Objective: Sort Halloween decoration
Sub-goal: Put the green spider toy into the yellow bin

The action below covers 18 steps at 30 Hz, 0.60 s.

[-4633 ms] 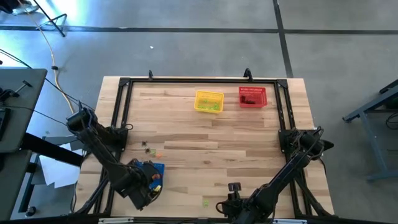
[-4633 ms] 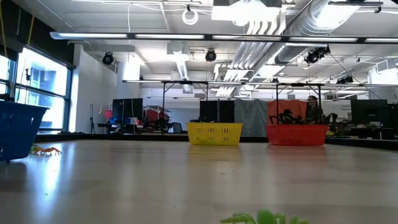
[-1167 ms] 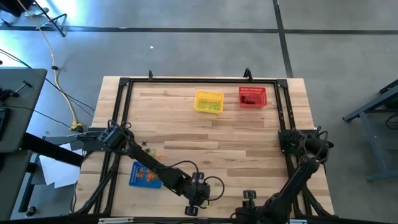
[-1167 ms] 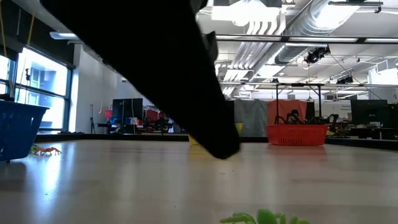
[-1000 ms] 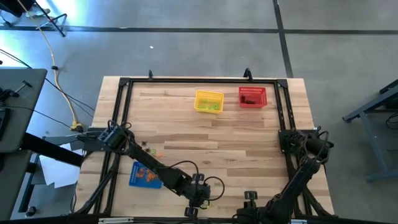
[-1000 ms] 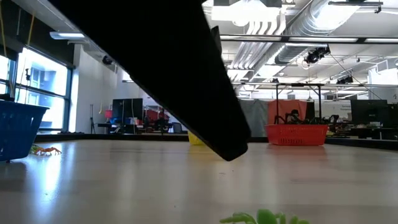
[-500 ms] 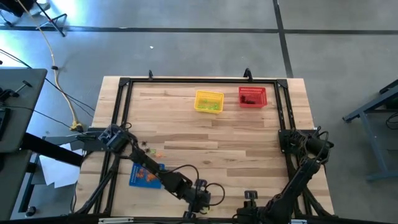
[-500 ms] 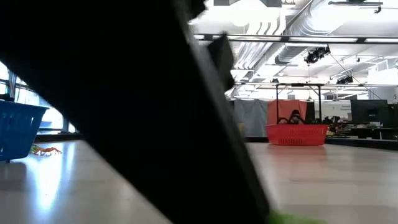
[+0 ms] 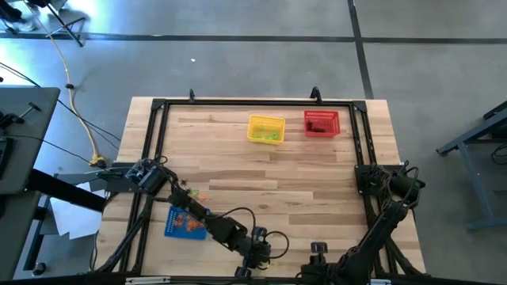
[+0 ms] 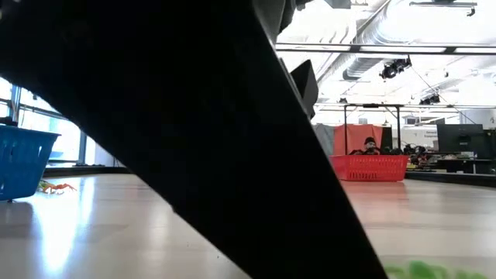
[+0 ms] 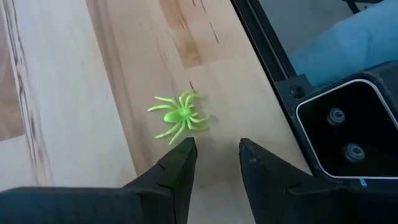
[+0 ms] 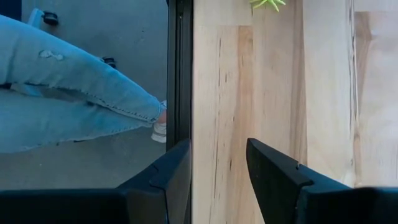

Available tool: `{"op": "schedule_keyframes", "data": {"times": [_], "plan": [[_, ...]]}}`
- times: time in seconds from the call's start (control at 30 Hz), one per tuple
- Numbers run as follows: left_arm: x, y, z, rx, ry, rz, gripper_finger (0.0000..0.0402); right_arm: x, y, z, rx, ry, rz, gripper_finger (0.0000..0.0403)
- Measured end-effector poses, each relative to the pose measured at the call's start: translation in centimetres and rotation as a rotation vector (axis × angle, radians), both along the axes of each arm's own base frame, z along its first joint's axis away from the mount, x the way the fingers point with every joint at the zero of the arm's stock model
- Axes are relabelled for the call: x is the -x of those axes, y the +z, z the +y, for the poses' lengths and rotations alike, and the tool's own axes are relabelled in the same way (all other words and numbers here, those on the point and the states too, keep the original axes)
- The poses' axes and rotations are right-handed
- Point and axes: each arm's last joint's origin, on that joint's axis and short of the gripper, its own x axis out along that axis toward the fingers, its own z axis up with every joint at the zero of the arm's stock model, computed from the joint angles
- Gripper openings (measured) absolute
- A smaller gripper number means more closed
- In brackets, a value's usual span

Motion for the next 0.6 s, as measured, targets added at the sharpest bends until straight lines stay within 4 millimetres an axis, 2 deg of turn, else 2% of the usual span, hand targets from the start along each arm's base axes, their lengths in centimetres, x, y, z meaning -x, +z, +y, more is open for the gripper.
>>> {"op": "schedule_keyframes", "data": {"times": [0.33, 0.6], "plan": [[-0.3, 1.2, -0.3, -0.056, -0.007, 0.04, 0.0115, 0.0, 0.0, 0.0, 0.004, 0.0, -0.004, 0.0149], [-0.8, 2.2, -0.5, -0.125, -0.056, -0.028, 0.0115, 0.0, 0.0, 0.0, 0.002, -0.023, -0.014, 0.0149]]}}
